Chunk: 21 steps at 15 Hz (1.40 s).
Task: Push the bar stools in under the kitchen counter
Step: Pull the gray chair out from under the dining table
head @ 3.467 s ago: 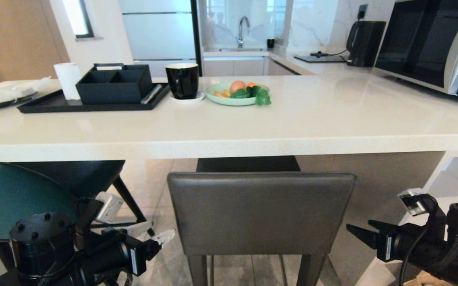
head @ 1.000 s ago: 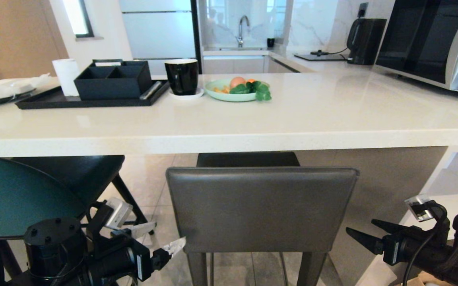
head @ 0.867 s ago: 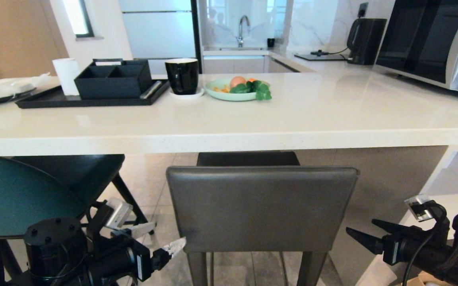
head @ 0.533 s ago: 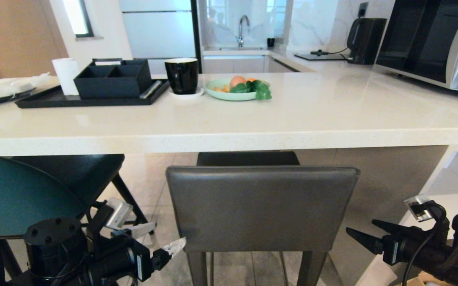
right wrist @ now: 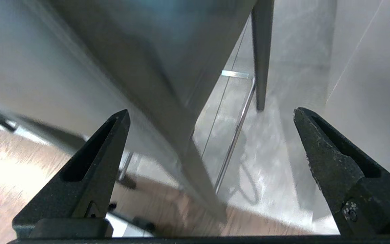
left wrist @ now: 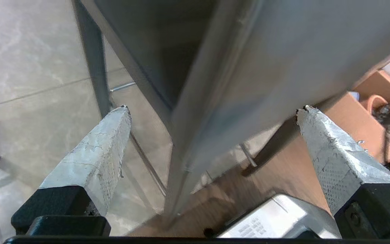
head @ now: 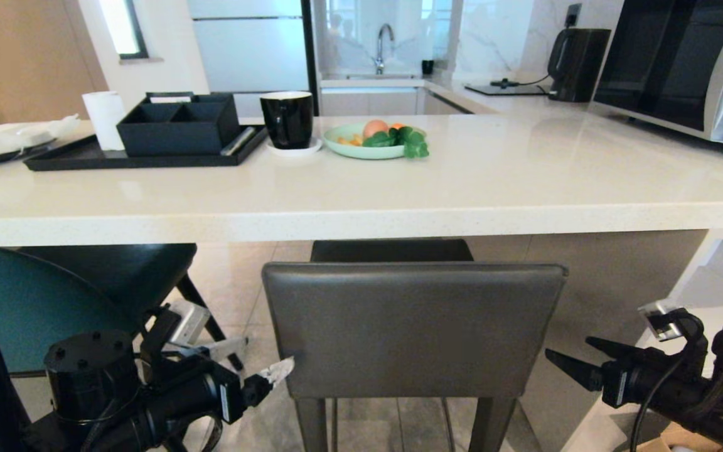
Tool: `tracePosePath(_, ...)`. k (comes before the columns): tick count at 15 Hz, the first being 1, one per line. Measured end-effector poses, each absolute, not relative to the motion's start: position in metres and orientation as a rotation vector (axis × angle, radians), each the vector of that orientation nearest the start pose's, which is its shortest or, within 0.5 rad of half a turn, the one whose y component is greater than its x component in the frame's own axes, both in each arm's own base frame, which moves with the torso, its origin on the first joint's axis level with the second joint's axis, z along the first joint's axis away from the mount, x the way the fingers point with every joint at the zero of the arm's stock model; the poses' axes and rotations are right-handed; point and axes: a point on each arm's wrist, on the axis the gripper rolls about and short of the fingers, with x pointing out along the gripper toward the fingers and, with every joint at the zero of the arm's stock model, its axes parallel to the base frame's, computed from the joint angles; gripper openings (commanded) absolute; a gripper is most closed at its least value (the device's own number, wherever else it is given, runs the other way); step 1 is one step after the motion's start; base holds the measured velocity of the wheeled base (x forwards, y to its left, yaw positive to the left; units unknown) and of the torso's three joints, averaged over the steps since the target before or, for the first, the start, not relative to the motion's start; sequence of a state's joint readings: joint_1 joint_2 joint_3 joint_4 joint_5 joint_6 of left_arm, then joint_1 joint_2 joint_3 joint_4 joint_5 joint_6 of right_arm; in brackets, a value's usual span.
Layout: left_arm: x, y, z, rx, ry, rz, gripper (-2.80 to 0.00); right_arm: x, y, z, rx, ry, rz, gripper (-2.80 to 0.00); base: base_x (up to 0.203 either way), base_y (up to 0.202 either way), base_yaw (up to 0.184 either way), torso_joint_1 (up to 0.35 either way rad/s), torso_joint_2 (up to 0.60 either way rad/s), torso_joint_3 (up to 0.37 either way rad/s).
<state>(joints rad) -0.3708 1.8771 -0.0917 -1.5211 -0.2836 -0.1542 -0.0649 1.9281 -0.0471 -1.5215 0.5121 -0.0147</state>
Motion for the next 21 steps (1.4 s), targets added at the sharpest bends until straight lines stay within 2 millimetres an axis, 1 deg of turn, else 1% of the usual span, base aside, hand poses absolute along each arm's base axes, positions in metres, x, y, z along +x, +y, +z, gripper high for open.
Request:
tracePosePath(4,0.221,-0.089,0.073,-0.112,0.285,-0.633,0.00,0.235,-0.003,0.064,0.072,0.278,0.467,0.00,0.000,0.000,0.000,0.000,0.00,0.000)
tracePosePath(7,0.230,-0.093,0.077,-0.114,0.252,-0.646,0.00,0.238,-0.001,0.065,0.082,0.264,0.557,0.00,0.000,0.000,0.000,0.000,0.00,0.000)
tracePosePath(10,0.236,-0.096,0.082,-0.116,0.222,-0.656,0.00,0.241,0.002,0.064,0.081,0.261,0.585,0.00,0.000,0.000,0.000,0.000,0.00,0.000)
tracePosePath(14,0.233,-0.100,0.085,-0.116,0.211,-0.698,0.00,0.240,0.008,0.068,0.074,0.244,0.628,0.00,0.000,0.000,0.000,0.000,0.00,0.000)
tracePosePath(16,0.230,-0.099,0.085,-0.117,0.214,-0.698,0.00,0.235,0.006,0.070,0.073,0.242,0.626,0.00,0.000,0.000,0.000,0.000,0.00,0.000)
tracePosePath(19,0.228,-0.096,0.085,-0.119,0.221,-0.691,0.00,0.229,-0.009,0.071,0.086,0.246,0.572,0.00,0.000,0.000,0.000,0.000,0.00,0.000)
tracePosePath(21,0.228,-0.094,0.086,-0.121,0.216,-0.707,0.00,0.225,-0.014,0.075,0.092,0.230,0.586,0.00,0.000,0.000,0.000,0.000,0.00,0.000)
